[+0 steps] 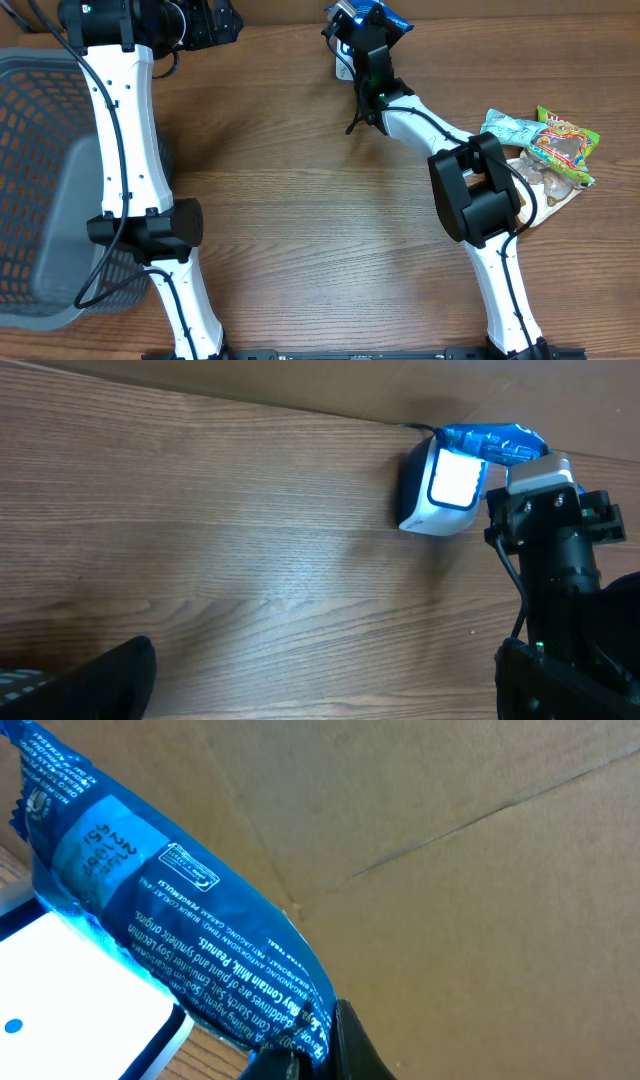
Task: Scan the item barcode
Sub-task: 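Hold the blue bar's barcode against the scanner with the right gripper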
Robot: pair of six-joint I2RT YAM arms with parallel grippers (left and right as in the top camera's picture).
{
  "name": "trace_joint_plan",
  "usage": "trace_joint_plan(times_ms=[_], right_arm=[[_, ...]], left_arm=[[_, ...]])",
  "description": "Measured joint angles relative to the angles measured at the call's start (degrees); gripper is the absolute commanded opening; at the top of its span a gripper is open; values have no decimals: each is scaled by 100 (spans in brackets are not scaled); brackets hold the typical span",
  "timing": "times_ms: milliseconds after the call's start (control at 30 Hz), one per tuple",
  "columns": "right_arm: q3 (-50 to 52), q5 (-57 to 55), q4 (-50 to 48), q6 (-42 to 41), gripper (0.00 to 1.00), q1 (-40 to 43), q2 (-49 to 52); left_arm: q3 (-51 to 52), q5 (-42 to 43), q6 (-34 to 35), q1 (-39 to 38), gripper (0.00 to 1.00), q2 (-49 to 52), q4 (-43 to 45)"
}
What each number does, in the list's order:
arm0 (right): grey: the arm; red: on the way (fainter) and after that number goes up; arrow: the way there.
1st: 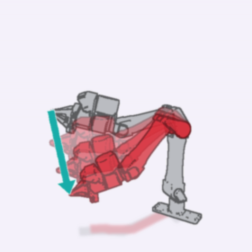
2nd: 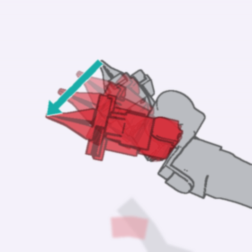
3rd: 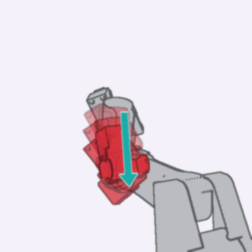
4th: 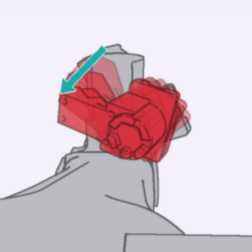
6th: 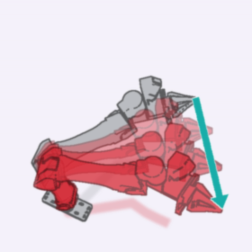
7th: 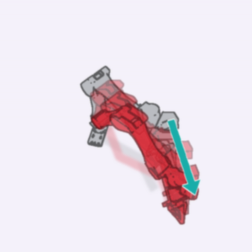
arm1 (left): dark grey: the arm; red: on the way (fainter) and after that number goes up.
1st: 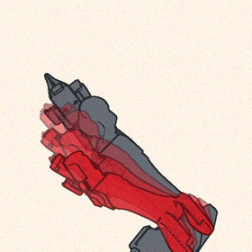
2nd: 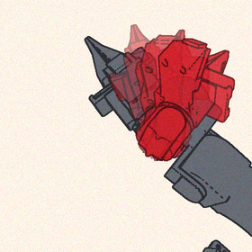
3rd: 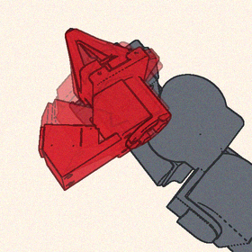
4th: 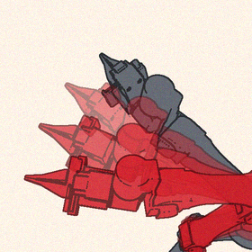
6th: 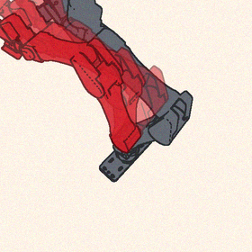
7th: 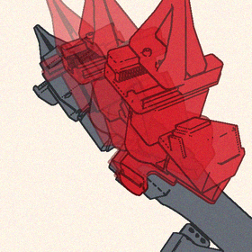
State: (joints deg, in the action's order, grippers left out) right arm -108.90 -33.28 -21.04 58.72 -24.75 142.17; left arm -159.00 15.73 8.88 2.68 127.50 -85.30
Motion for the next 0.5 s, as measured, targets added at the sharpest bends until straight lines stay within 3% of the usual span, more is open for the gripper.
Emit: trace_joint_plan(times_ms=[500], right_arm=[[0, 26, 11, 0, 4, 39, 0]], left_arm=[[0, -2, 0, 0, 100, 0, 0]])
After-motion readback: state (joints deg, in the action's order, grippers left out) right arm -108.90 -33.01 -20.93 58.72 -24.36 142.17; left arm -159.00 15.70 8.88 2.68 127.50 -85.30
